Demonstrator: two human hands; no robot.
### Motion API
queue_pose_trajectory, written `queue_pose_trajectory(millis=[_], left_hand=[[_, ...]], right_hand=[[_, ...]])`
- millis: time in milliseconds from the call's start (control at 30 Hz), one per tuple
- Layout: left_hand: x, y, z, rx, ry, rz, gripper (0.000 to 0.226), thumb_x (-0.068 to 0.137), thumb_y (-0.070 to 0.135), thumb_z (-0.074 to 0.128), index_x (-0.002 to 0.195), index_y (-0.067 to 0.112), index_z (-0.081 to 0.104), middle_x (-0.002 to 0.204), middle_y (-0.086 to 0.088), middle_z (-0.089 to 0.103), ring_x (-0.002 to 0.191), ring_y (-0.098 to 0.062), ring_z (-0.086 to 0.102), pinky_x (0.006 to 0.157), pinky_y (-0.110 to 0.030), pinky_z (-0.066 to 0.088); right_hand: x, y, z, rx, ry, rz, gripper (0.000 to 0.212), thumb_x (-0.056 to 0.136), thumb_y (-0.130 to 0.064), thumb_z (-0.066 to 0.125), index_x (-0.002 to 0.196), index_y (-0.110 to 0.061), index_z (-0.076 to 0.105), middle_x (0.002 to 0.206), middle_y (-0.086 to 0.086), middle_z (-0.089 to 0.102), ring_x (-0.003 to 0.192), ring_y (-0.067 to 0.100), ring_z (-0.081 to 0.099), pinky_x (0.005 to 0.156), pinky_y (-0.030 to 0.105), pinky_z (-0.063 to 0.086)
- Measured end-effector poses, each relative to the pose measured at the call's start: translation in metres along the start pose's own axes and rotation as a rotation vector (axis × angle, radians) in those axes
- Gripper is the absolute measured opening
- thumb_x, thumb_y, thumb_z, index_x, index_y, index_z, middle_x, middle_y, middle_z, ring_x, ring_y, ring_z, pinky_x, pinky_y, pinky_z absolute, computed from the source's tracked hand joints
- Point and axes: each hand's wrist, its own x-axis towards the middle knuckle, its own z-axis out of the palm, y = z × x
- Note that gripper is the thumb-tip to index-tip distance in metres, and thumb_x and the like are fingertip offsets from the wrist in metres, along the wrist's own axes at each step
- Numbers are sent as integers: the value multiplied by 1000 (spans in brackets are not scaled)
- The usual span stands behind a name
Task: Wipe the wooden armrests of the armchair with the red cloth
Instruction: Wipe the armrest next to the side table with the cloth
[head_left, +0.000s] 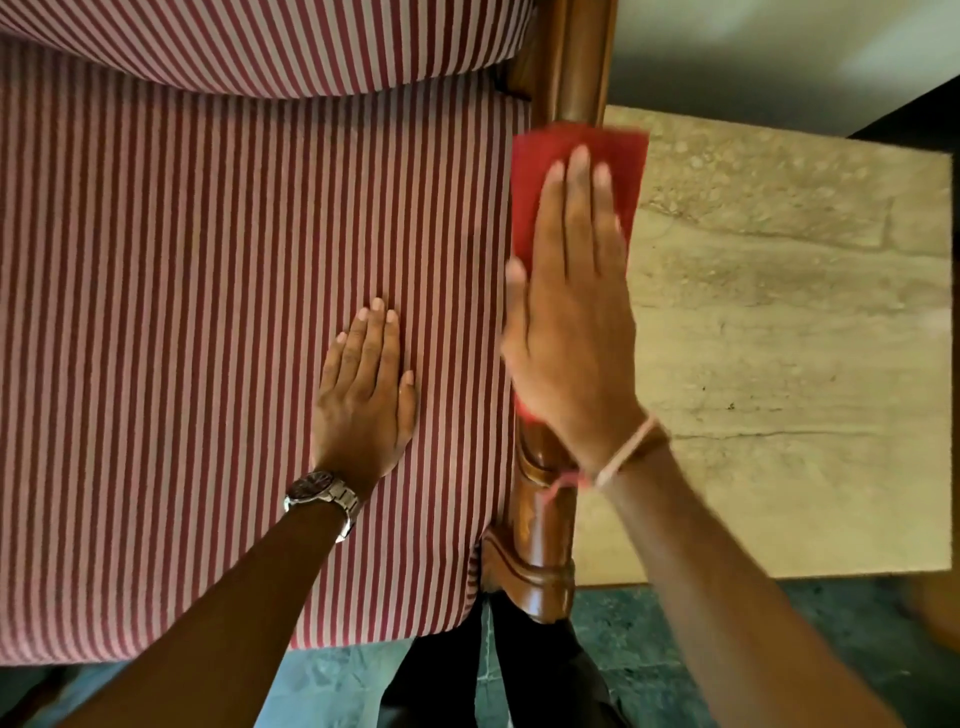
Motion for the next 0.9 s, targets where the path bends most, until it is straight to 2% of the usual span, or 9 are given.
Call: queue_pose_trajectory(millis=[100, 300, 400, 533, 600, 767, 900], left_hand=[[0, 1, -1, -17, 7, 7, 60, 105, 33, 26, 157, 3, 25, 167, -17, 24, 156, -27, 20, 128, -46, 20], [-2, 1, -3, -27, 6, 8, 60, 105, 32, 28, 157, 3, 25, 167, -17, 25, 156, -27, 21, 128, -46, 21], [-2, 1, -2, -30, 13, 9, 60, 105, 33, 27, 157, 4, 25, 167, -16, 24, 157, -27, 20, 129, -44, 18], [-1, 1, -1, -9, 18, 5, 60, 106, 35, 26, 157, 4, 25, 167, -16, 24, 157, -26, 19, 129, -44, 17], [-2, 1, -1, 6, 21, 1, 61, 106, 36, 25, 158, 4, 25, 167, -16, 24, 157, -26, 20, 129, -44, 17], [-3, 0, 0, 29, 29, 5, 62, 106, 38, 24, 158, 5, 23, 167, -15, 23, 157, -26, 20, 129, -44, 18], [-1, 0, 2, 26, 31, 3, 62, 106, 39, 26, 158, 5, 25, 167, -15, 24, 157, -26, 20, 128, -45, 20]], right_hand=[[28, 2, 1, -31, 51, 20, 61, 110, -28, 25, 164, -5, 8, 174, 15, 6, 163, 29, 3, 134, 45, 9], [-68, -9, 3, -15, -34, 32, 62, 110, -26, 28, 164, -6, 7, 175, 14, 3, 163, 28, 1, 134, 44, 9], [-36, -5, 3, -45, -1, 24, 63, 109, -24, 31, 164, -5, 8, 174, 16, 5, 163, 30, 3, 134, 46, 9], [38, -1, 1, -72, 82, 24, 61, 108, -25, 25, 164, -6, 10, 174, 15, 9, 163, 31, 6, 134, 44, 10], [34, -1, 3, -44, 94, 30, 60, 109, -26, 24, 164, -6, 11, 174, 16, 10, 163, 31, 7, 134, 45, 11], [-54, -8, 5, 20, 18, 60, 61, 111, -26, 29, 164, -5, 7, 174, 15, 4, 163, 30, 2, 134, 45, 12], [-14, -6, 5, -28, 55, 46, 62, 109, -26, 29, 164, -5, 9, 174, 17, 6, 163, 32, 4, 134, 47, 13]])
